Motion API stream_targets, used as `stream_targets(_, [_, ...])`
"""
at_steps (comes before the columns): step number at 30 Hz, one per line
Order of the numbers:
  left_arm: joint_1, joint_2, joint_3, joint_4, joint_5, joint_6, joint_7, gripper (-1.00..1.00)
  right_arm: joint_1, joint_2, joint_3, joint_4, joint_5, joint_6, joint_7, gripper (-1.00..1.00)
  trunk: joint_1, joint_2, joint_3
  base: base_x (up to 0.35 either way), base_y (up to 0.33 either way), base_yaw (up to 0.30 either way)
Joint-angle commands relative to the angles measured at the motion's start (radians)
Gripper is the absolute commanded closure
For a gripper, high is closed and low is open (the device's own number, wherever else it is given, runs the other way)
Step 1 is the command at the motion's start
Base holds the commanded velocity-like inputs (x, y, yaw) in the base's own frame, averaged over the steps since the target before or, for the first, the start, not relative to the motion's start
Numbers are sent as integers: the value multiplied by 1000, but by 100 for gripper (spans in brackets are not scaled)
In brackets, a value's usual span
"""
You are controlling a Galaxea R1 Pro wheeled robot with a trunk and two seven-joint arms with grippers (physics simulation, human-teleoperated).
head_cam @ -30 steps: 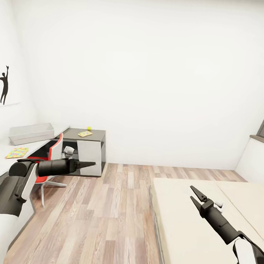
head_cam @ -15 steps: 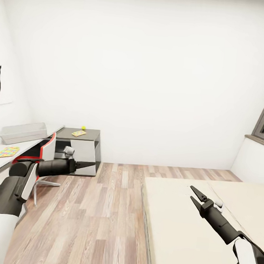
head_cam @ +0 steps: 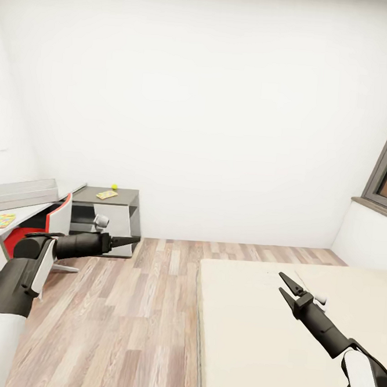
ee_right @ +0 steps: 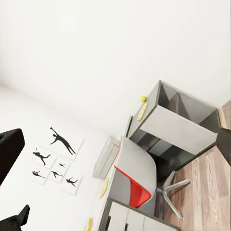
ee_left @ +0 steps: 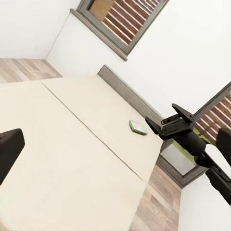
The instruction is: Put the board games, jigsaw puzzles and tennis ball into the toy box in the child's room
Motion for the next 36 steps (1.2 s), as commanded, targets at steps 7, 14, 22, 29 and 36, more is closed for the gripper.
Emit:
stream_targets(7, [0, -1, 0, 0, 2, 7, -1, -100, -1, 0, -1, 0, -2, 6, 2, -100, 0, -1, 0, 0, -287, 0])
stream_targets(14, [0, -1, 0, 0, 2, 8, -1, -100, -1, 0, -1, 1, -2, 6, 2, -100, 0, -1, 0, 0, -287, 0])
stream_targets(22, [0, -1, 0, 0, 2, 8, -1, -100, -1, 0, -1, 1, -2, 6, 2, -100, 0, -1, 0, 0, -287, 0])
stream_targets(29, [0, -1, 0, 0, 2, 8, -1, -100, -1, 0, -1, 2, -2, 6, 2, -100, 0, -1, 0, 0, -287, 0])
stream_targets(36, [0, -1, 0, 0, 2, 8, -1, -100, -1, 0, -1, 2, -2, 6, 2, -100, 0, -1, 0, 0, -287, 0])
